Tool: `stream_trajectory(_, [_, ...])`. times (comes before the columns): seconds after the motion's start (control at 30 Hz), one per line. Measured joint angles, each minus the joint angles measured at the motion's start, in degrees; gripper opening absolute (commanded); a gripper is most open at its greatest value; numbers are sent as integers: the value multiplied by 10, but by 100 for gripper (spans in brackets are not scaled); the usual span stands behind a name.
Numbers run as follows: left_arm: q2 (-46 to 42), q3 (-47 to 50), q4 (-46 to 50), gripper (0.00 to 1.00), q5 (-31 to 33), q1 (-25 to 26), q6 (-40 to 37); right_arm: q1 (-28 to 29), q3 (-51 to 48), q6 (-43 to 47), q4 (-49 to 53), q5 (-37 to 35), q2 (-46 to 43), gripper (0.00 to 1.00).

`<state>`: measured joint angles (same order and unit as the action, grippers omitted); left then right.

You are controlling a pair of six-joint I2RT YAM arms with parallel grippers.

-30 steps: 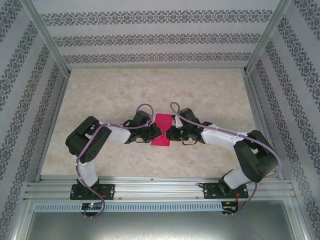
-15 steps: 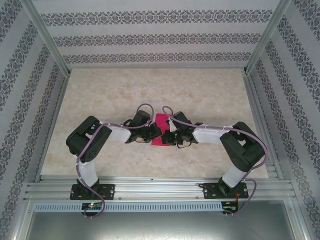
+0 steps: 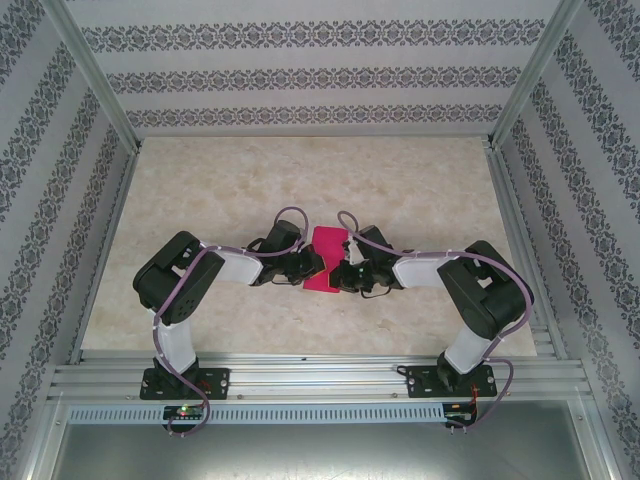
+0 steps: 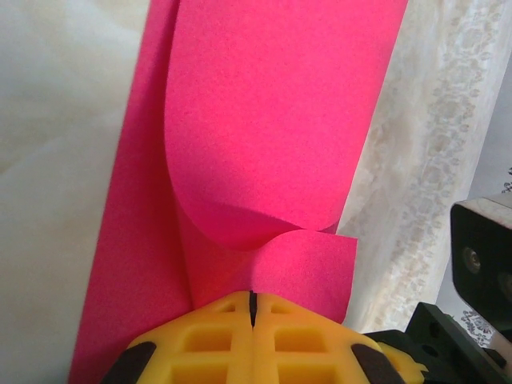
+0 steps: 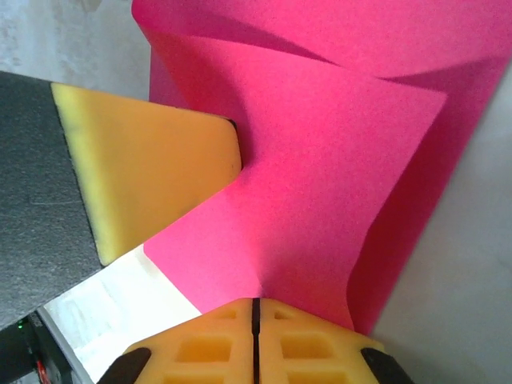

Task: Fold a paper plane with a square sheet of paper (pick it up from the middle)
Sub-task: Fold the triangle a second time at the center of the table.

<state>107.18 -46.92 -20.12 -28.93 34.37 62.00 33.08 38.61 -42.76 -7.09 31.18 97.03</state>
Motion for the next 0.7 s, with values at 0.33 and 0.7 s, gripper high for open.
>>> stream_trajectory(0.33, [0, 0, 0, 0, 0, 0, 0, -3, -20, -26, -21, 13, -21, 11])
stream_trajectory(0.7, [0, 0, 0, 0, 0, 0, 0, -3, 26, -38, -7, 15, 8, 10])
